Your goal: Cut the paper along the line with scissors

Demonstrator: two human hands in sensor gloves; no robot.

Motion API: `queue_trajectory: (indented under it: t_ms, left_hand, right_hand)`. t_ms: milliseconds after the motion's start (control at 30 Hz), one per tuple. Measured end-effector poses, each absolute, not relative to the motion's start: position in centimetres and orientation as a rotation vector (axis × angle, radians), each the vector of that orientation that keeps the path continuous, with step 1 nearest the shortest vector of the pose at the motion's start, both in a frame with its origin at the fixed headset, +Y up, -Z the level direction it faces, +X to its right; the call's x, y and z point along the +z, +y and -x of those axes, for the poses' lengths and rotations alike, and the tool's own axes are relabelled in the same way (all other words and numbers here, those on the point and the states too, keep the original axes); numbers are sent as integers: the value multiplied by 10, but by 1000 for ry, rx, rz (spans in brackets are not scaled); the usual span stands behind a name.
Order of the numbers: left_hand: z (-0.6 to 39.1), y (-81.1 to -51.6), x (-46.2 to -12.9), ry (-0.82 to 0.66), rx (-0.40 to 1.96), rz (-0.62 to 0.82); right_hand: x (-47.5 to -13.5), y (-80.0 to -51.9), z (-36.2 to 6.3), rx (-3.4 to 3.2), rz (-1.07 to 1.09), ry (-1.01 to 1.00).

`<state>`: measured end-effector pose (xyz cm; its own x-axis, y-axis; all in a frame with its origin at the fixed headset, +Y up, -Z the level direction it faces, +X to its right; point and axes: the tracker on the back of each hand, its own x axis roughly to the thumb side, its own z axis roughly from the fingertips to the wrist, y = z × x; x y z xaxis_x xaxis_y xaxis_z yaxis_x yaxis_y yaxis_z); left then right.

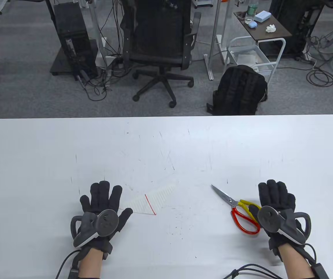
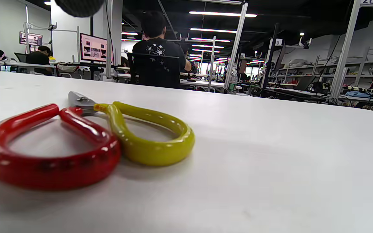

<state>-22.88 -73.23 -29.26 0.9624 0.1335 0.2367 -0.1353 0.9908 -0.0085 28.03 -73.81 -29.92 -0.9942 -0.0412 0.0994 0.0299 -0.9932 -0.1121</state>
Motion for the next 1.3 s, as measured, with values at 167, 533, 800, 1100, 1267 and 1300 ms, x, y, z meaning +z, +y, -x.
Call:
queue_trajectory:
  t_ms: [167,533,800,1100,1267,1300]
  left_hand:
    - [230,-732,-293,-236,137,-11]
    - [230,-734,-294,-239,142,-11]
    - [232,-737,-295,-232,154,10]
    - [229,-737,-295,-243,154,14]
    - [227,-737,-296,-250,142,21]
    - [226,-737,-295,-256,143,22]
  right_hand:
    - [-299,-739,-278,-3084,175,178]
    - [-298,-739,-276,-3075,188,159]
    - [-298,-740,-275,-3116,199,155]
    - [-298,-741,-275,-3105,180,123]
    - [-297,-740,-274,-3115,190,128]
    - [-297,-738,-274,-3107,181,136]
